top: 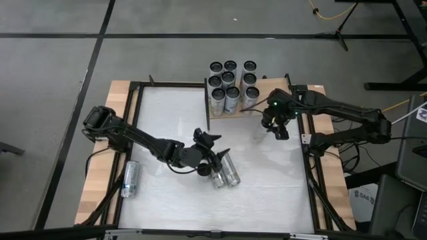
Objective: Place canned beverage on shelf
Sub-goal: Put the orange soda can on the shelf
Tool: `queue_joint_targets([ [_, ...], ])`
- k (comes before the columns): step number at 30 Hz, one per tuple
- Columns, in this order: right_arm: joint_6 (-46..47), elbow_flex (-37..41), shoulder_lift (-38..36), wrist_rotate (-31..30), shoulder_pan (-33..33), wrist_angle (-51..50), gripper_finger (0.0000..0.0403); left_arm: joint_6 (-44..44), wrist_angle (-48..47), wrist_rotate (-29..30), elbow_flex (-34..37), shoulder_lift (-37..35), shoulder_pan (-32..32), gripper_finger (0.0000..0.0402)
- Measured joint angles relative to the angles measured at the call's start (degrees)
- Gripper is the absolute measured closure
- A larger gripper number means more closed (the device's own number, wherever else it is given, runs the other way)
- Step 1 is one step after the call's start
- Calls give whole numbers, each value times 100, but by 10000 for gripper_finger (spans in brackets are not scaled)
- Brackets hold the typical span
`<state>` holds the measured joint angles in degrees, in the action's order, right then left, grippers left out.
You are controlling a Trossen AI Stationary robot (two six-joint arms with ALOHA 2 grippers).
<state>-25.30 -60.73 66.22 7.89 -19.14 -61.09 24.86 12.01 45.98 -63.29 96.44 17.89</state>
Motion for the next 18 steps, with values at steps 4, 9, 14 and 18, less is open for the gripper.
queue_joint_targets([
  [4, 0, -347, 0, 3, 0, -213, 148, 0, 0, 0, -1, 1, -37, 95],
  [9, -2, -845, -4, 1, 0, -523, 148, 1, -1, 0, -1, 1, -41, 95],
  [14, -2, -1395, -7, -25, 0, -875, 148, 2, 0, 0, -1, 1, -41, 95],
  [18, -2, -1892, -4, -319, 0, -1284, 148, 2, 0, -2, -1, 1, -41, 95],
])
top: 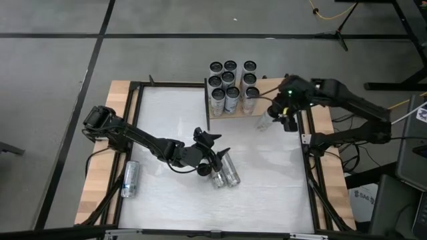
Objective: Place canned beverage on shelf
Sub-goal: Put the orange soda can on the shelf
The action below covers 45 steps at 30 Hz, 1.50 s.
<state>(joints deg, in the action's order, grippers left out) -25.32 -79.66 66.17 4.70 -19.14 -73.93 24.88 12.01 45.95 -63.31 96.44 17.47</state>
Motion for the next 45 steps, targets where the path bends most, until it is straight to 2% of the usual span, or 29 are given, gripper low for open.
queue_joint_targets([
  [13, -4, -1119, 110, -570, -2, -700, 148, -1, 0, 1, 1, 0, 0, 96],
  [25, -319, -1809, 1019, -1013, -47, -1102, 148, 0, 0, 0, 2, 0, 0, 96],
  [33, -530, -1945, 1248, -952, -764, -1141, 148, 0, 0, 0, 1, 0, 0, 96],
  [39, -836, -1945, 1241, -329, -1467, -969, 148, 0, -10, 2, 0, 0, -7, 96],
  [45, -1167, -1945, 1324, 39, -2000, -754, 148, -2, -132, 1, 0, 0, -44, 95],
])
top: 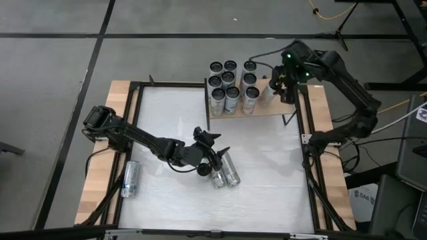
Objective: Place canned beverage on shelf
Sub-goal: Put the orange soda can on the shelf
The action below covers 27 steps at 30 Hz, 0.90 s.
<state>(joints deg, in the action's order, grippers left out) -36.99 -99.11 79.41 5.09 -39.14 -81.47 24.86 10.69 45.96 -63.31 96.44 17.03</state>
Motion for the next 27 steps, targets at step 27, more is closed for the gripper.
queue_joint_targets([
  [27, -551, -129, 460, 106, -480, 552, 148, 2, -1, -1, 0, 0, -80, 95],
])
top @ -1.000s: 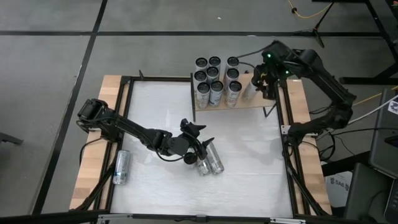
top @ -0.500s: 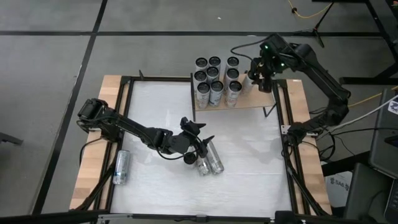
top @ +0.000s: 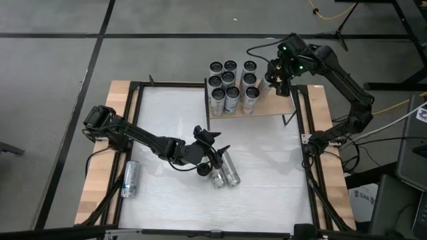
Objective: Place canned beverage on shelf
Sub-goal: Put the orange soda can on the shelf
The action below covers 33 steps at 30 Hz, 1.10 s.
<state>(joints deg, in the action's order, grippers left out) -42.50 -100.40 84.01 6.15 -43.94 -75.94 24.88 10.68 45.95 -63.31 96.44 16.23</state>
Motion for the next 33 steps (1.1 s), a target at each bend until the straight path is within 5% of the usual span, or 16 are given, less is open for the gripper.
queue_joint_targets([
  [33, 15, -9, -7, 51, 2, -38, 148, 8, 0, 0, 0, 0, 2, 95],
])
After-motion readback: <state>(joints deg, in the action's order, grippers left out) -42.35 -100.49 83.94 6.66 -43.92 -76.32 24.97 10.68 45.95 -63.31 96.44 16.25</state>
